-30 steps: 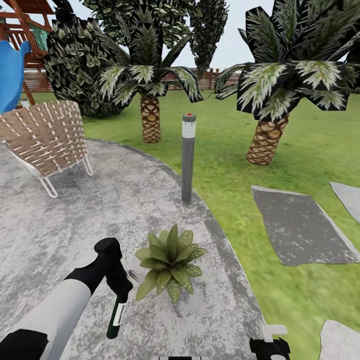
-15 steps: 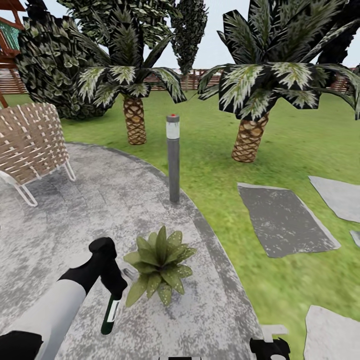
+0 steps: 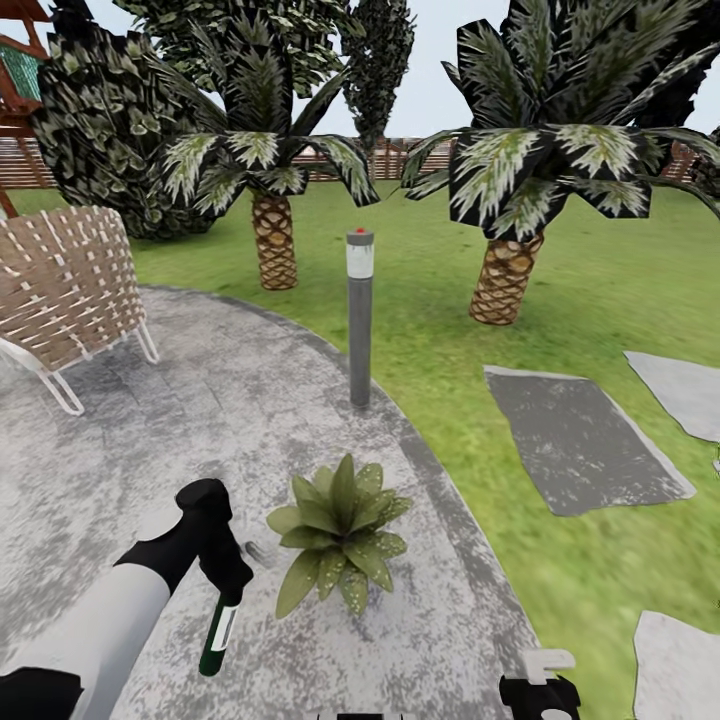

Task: Pick up the pesticide atomizer in the garden and spray insectifuge to fully cover both potted plants in the garden.

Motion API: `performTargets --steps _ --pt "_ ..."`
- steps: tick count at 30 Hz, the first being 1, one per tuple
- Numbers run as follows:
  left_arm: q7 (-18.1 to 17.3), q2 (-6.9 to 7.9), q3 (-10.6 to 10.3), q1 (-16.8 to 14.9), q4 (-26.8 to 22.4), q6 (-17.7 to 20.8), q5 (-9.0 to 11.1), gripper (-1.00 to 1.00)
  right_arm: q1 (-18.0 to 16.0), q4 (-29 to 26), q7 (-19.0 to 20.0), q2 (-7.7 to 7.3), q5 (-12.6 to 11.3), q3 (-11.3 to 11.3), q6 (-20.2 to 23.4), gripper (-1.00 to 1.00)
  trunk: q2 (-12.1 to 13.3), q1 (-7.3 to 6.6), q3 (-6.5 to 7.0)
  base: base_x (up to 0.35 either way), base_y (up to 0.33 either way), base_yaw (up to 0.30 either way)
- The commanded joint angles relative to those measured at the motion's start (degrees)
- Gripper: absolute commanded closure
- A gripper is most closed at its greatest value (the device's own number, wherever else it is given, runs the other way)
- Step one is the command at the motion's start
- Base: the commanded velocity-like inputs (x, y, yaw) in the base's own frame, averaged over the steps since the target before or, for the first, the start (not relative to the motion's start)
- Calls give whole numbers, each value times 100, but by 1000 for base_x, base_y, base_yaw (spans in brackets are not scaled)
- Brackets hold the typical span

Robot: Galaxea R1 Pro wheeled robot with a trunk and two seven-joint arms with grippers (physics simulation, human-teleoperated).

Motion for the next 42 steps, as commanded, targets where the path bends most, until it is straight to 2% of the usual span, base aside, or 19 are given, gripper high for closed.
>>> performTargets --steps 1,9,18,22,27,33,35,37,39,42 --pt "-46 16 -20 32 -8 54 -42 100 -3 5 -10 0 -56 48 -19 -100 -2 -1 -5 0 2 -215" --pt "-33 17 -19 95 -15 53 -42 100 -3 5 -14 0 -56 48 -17 -100 -2 -1 -5 -13 0 -279" --pt "-24 50 -19 109 -7 53 -42 100 -3 5 -14 -8 -47 48 -34 -100 -2 -1 -5 -298 80 -26" --pt "120 40 -13 113 -8 53 -42 100 -3 5 -14 -3 -49 48 -33 -100 -2 -1 -5 -292 155 0" --pt "167 4 -12 113 8 53 -34 100 -3 5 -15 0 -55 48 -31 -100 -2 -1 -5 -63 120 -4" --pt "202 48 -5 133 56 53 -33 100 -3 5 -14 -4 -56 45 -26 -100 -2 -1 -5 -3 6 -230" --pt "277 52 79 281 57 48 -33 100 -3 5 -14 -3 -56 44 -26 -100 -2 -1 -5 0 0 -214" --pt "647 53 430 439 34 33 -26 100 -3 5 -14 -1 -56 47 -29 -100 -2 -1 -5 0 0 -50" --pt "751 53 640 468 51 -86 -25 100 -3 5 -14 0 -56 47 -31 -100 -2 -1 -5 0 0 -15" --pt "861 52 1196 488 75 -844 -28 100 -3 5 -11 0 -56 48 -34 -100 -2 -1 -5 0 0 -4"
